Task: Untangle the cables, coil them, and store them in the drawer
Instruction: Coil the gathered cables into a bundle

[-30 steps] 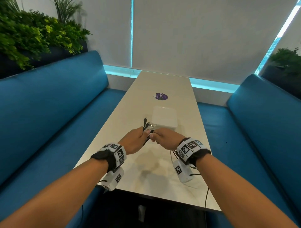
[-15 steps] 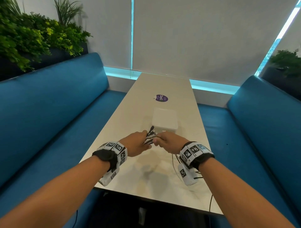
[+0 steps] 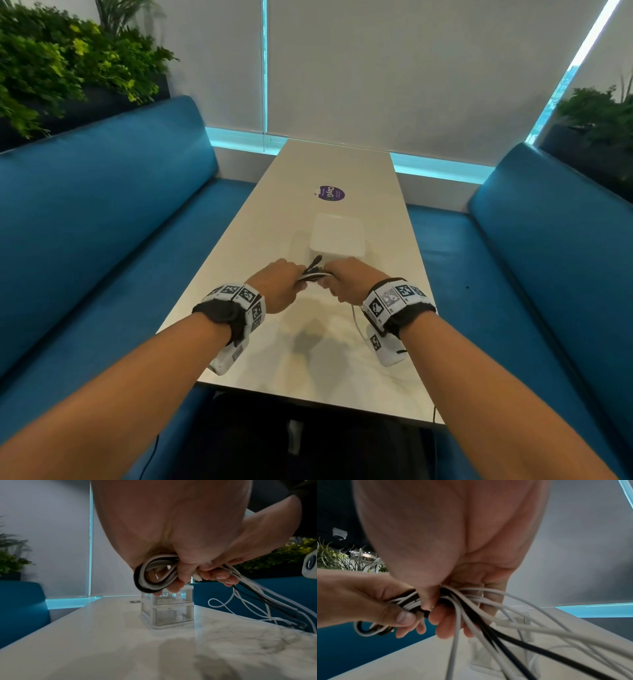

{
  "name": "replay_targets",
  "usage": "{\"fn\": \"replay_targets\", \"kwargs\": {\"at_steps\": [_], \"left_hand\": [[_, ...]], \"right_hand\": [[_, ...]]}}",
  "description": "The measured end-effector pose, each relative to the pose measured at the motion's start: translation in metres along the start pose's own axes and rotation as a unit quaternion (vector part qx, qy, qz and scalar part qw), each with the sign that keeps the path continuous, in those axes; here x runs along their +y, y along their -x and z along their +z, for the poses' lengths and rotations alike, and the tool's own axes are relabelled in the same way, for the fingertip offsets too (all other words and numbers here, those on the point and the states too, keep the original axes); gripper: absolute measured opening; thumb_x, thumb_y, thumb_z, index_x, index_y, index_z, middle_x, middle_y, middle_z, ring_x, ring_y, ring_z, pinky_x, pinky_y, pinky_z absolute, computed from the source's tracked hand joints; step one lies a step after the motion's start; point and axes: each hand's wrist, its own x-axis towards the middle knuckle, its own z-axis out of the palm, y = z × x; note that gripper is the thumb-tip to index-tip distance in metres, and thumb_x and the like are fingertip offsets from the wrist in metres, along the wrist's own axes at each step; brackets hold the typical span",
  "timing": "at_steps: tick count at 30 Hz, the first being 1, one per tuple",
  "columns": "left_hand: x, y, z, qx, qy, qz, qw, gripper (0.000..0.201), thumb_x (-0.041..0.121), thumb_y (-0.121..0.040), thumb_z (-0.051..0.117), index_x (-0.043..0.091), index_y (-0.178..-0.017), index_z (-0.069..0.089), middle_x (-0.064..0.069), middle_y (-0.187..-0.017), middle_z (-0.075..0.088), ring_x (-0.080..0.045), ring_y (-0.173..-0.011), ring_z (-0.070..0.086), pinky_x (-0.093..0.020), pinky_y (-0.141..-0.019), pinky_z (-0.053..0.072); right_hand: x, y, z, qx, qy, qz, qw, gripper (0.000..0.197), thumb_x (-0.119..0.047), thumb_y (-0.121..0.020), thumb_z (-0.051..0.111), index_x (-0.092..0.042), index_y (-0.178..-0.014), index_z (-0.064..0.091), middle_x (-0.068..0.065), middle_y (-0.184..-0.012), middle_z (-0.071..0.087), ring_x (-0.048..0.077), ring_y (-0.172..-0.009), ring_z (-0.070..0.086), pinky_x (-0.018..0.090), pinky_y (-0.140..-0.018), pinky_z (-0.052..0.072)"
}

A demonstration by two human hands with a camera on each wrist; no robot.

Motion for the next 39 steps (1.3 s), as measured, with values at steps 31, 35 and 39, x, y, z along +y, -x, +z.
{"fn": "replay_targets", "kwargs": {"at_steps": [31, 35, 39], "left_hand": [[0.005, -0.019, -0.004, 0.160, 0.034, -0.114, 0.980, 0.045, 0.044, -0.107, 0.024, 0.007, -0.114, 0.048, -0.018, -0.103, 0.063, -0.034, -0.080, 0.055, -0.038, -0.068, 0.040], [0.010, -0.018, 0.008, 0.155, 0.154, -0.171, 0.961, 0.042, 0.038, -0.108, 0.029, 0.003, -0.115, 0.051, -0.023, -0.113, 0.060, -0.041, -0.097, 0.059, -0.038, -0.072, 0.039], [0.010, -0.013, 0.029, 0.145, 0.231, -0.165, 0.948, 0.043, 0.035, -0.109, 0.027, 0.004, -0.103, 0.056, -0.023, -0.111, 0.064, -0.033, -0.087, 0.056, -0.035, -0.072, 0.038]], "right_hand": [[0.009, 0.000, 0.020, 0.072, -0.100, -0.001, 0.992, 0.022, -0.036, -0.106, 0.029, -0.020, -0.099, 0.043, 0.007, -0.083, 0.059, 0.027, -0.075, 0.058, 0.045, -0.072, 0.050], [0.006, 0.004, 0.035, 0.039, -0.060, 0.013, 0.997, 0.018, -0.025, -0.107, 0.032, -0.011, -0.109, 0.042, 0.015, -0.091, 0.060, 0.028, -0.075, 0.051, 0.037, -0.069, 0.039], [0.010, 0.003, 0.053, 0.072, -0.090, 0.025, 0.993, 0.020, -0.021, -0.104, 0.033, -0.011, -0.111, 0.049, 0.014, -0.097, 0.063, 0.030, -0.083, 0.056, 0.036, -0.071, 0.041]]}}
